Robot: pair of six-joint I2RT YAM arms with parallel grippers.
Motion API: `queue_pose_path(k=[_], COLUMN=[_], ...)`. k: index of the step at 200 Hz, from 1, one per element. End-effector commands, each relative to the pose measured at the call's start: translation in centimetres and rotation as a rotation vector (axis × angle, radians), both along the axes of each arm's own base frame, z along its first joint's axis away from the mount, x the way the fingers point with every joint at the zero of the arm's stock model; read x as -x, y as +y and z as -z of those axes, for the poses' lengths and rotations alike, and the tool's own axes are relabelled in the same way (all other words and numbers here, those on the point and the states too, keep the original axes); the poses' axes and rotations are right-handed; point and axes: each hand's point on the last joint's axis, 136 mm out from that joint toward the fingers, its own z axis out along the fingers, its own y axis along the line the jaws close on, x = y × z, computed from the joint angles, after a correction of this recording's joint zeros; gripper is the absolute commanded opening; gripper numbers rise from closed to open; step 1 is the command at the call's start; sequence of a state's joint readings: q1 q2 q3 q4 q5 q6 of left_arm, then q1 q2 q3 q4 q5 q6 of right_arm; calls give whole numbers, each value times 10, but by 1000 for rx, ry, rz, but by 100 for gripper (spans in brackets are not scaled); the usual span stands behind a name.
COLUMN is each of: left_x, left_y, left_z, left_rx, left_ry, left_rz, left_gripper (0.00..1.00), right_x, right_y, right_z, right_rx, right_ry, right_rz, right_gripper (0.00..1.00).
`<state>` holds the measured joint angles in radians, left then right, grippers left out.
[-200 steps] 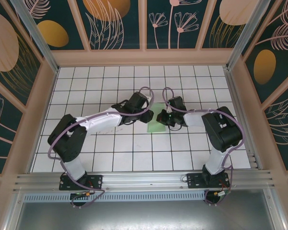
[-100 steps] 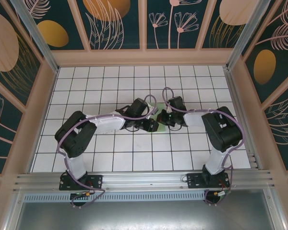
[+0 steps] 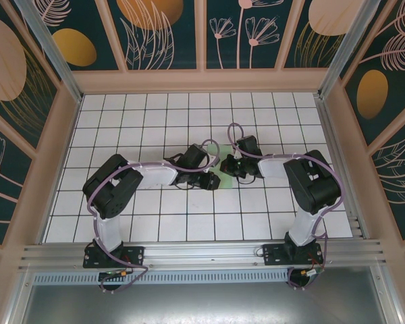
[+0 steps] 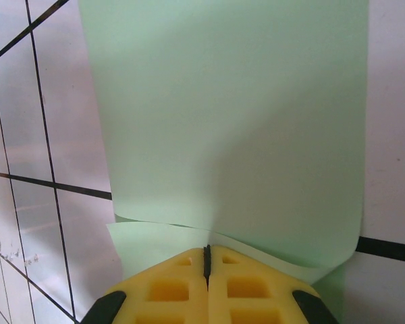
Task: Fold a paper plane with a square sheet of paper (fold left side to right side)
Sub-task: Fold the triangle a second time at the center of the table.
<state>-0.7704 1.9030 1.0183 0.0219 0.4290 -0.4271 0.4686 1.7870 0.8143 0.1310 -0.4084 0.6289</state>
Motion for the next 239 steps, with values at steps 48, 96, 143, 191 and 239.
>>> queue_pose_path(k=[48, 96, 143, 191, 239], left_x=[0, 6, 15, 27, 22], left_y=[11, 22, 31, 42, 47], left_z=[15, 22, 21, 28, 11], left_rx=[-39, -66, -66, -83, -73], left_ry=[4, 14, 28, 51, 17], left_rz=[-44, -64, -79, -78, -92], left_gripper=[28, 26, 23, 15, 10], right_x=[22, 24, 23, 23, 23], right_y=[-16, -17, -19, -19, -18], right_z=[31, 33, 33, 33, 33], right_rx=[123, 130, 138, 142, 140], right_ry=[96, 100, 102, 103, 102], right_rz=[-10, -13, -7, -7, -11], right_gripper=[2, 2, 2, 2, 2])
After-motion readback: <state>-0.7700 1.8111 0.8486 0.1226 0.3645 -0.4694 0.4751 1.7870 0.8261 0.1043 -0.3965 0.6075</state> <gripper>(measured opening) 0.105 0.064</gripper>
